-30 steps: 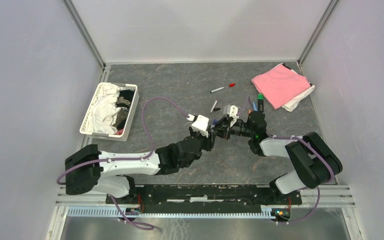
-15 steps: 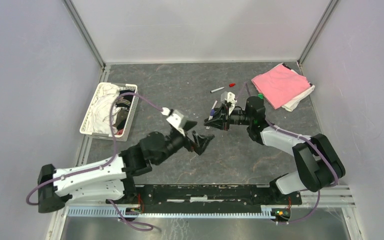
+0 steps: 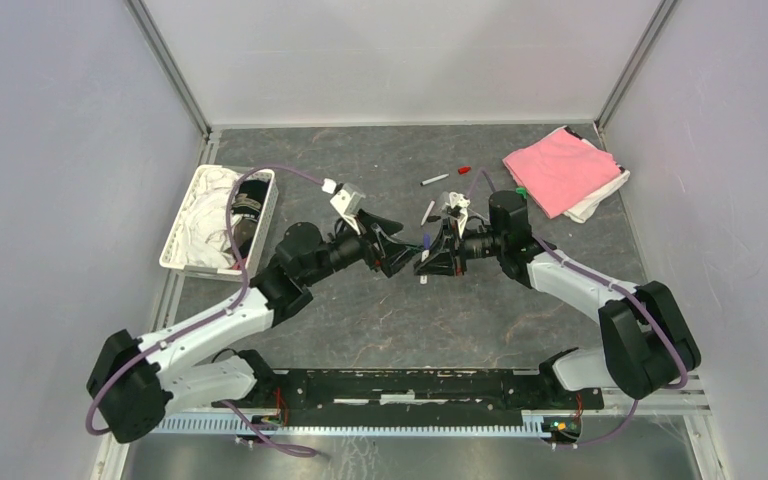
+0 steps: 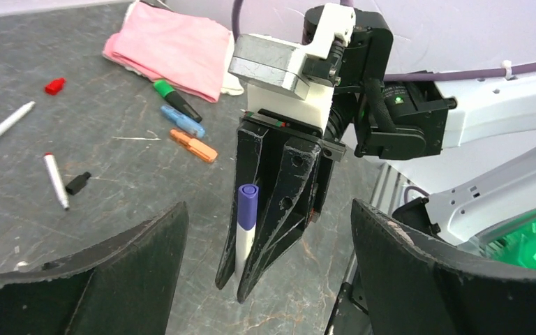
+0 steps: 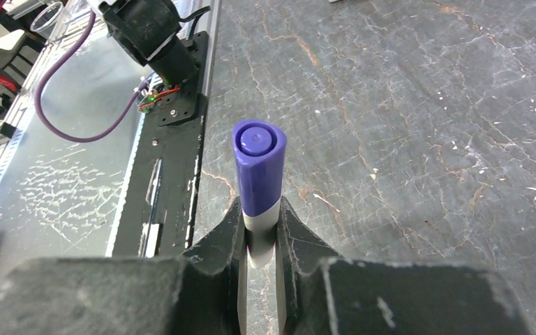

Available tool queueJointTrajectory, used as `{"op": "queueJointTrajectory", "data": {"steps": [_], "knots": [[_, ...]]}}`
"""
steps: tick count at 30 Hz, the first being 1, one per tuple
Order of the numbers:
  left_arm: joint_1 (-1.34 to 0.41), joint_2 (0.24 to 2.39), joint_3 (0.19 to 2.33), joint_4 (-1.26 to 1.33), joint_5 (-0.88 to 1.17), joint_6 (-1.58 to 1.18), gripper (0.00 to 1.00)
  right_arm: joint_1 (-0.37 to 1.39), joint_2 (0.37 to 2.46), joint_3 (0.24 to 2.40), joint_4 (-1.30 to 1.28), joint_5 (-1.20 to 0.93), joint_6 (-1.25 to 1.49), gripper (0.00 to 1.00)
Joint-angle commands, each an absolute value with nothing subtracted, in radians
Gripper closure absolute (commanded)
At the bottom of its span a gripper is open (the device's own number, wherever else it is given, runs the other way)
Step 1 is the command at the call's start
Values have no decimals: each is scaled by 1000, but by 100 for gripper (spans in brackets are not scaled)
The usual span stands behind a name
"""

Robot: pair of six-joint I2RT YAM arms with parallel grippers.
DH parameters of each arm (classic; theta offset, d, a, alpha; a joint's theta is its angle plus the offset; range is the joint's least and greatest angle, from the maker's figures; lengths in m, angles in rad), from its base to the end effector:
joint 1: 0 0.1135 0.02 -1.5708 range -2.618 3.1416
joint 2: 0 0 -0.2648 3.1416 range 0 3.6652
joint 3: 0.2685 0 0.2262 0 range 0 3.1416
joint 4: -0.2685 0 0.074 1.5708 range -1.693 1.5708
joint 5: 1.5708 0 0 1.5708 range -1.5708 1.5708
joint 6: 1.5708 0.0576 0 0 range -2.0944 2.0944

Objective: Insert the pens into the pen caps
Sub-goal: Press the pen cap onto the pen.

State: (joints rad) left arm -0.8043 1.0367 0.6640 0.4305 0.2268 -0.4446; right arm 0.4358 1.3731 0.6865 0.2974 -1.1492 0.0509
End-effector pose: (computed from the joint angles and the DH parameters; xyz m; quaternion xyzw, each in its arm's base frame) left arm 0.1572 -0.1819 0.3254 0.2030 0.6562 -0.4855 0.5408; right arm 0.2180 0.1595 0.2443 -0.4305 0.6264 0.5507 0.3450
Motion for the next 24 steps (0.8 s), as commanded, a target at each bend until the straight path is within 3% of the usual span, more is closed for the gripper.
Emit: {"op": "queueJointTrajectory", "data": {"steps": [1,6,11,15,20,24], "knots": [[-793,1110,683,577,356,-500,10,431,1356,697,300,-1206,75,100],[-795,1203,708,605,372,-486,16,432,1367,692,306,-1225,82,100],[-795,1273,737,611,385,-494,40,432,1370,689,321,-1232,96,100],[-795,1290,741,625,381,-503,41,432,1372,686,324,-1231,95,100],[-795,1269,735,619,350,-497,53,432,1376,684,327,-1232,97,100],[-795,1289,743,615,367,-501,55,432,1375,685,332,-1233,103,100]]}}
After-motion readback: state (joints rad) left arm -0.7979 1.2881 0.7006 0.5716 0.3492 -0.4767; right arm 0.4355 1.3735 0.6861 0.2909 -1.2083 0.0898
